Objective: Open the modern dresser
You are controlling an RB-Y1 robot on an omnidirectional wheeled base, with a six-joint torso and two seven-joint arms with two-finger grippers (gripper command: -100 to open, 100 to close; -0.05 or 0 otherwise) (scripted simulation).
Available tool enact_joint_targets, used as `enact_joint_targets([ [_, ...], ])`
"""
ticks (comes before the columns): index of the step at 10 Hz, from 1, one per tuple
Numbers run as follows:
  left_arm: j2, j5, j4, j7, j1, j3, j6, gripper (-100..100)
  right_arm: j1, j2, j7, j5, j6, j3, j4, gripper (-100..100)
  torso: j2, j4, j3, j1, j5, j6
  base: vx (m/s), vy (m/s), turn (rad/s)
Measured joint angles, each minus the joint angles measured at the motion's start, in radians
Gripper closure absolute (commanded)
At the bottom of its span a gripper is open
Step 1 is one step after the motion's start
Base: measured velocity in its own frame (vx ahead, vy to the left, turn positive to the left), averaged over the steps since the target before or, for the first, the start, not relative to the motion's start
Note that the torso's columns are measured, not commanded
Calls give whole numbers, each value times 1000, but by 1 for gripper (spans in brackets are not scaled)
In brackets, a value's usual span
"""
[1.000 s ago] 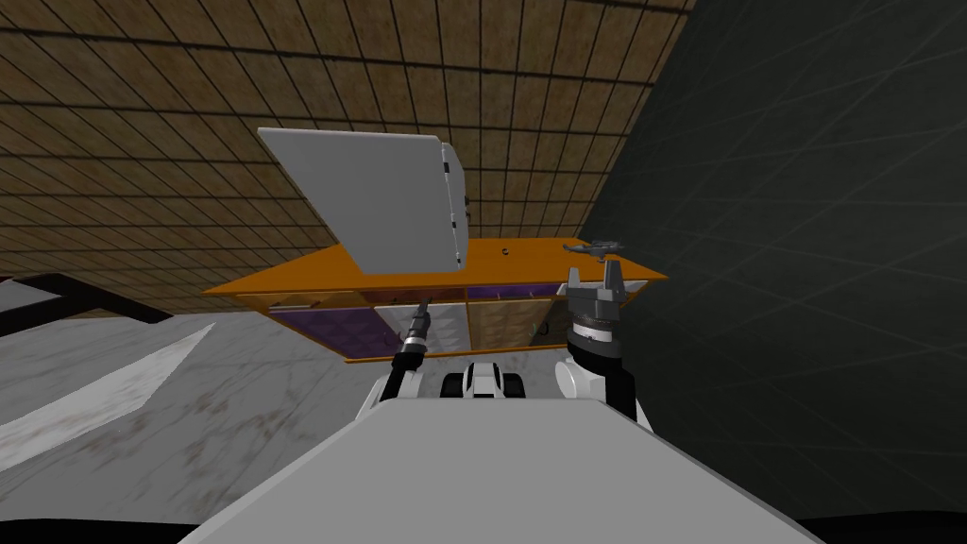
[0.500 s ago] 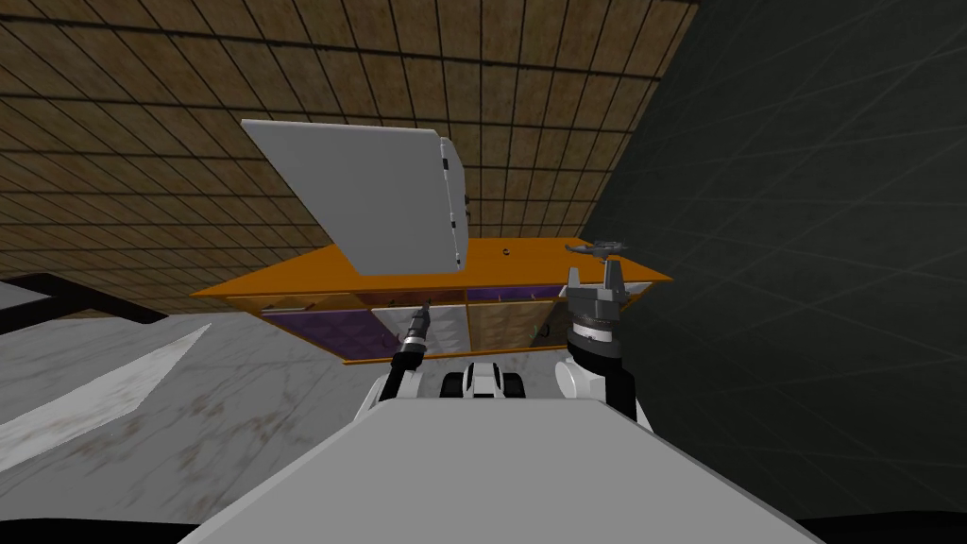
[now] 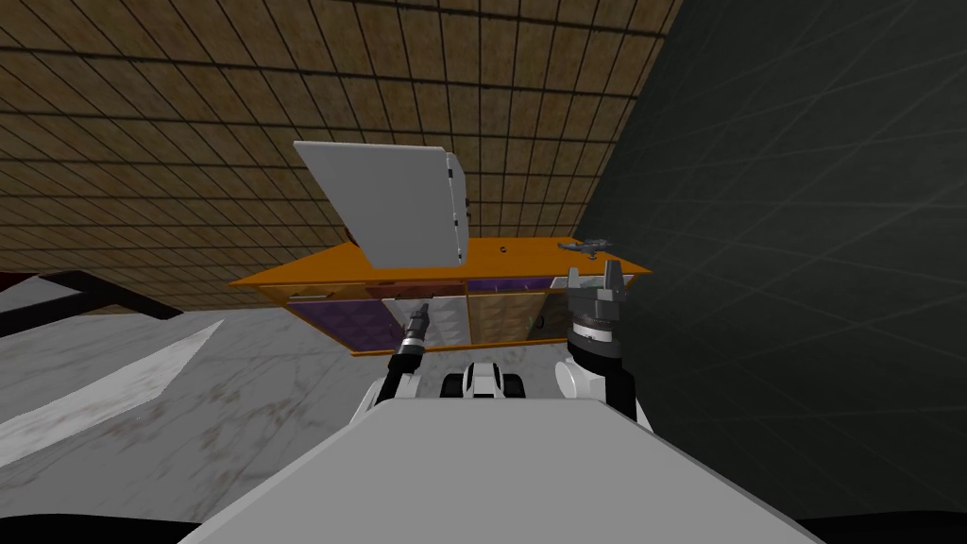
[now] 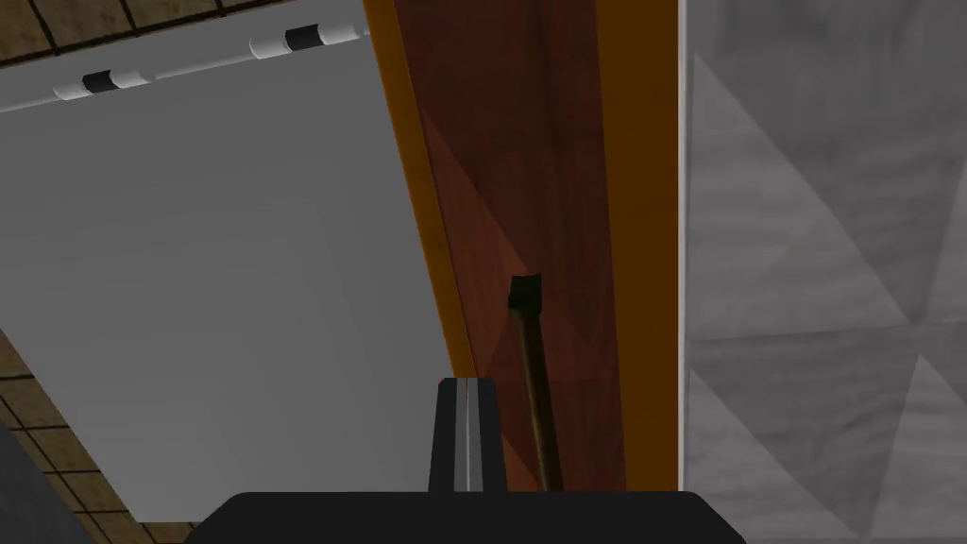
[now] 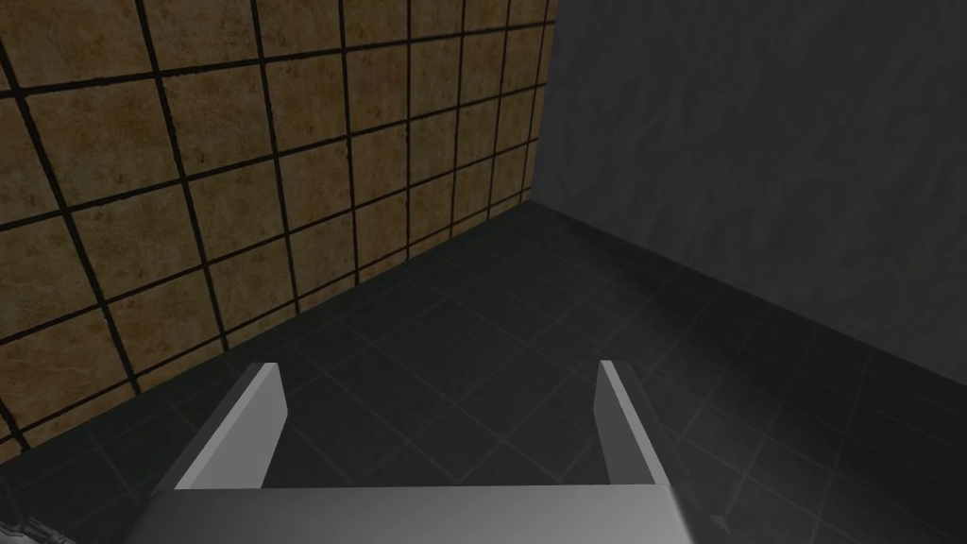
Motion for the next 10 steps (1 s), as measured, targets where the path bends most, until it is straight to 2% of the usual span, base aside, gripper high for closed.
enact_joint_targets([
  [4,82,3,3,3,-4,0,2,-100,0,0,0,0,0,0,0,0,5,1,3,0,0,0,24,18,-4],
  [6,115,15,16,13,-17,-1,11,-100,0,0,0,0,0,0,0,0,3,1,2,4,1,0,133,145,-38],
  [10,41,31,37,30,-32,-2,20,-100,0,0,0,0,0,0,0,0,11,3,6,-7,-2,0,38,39,-2],
])
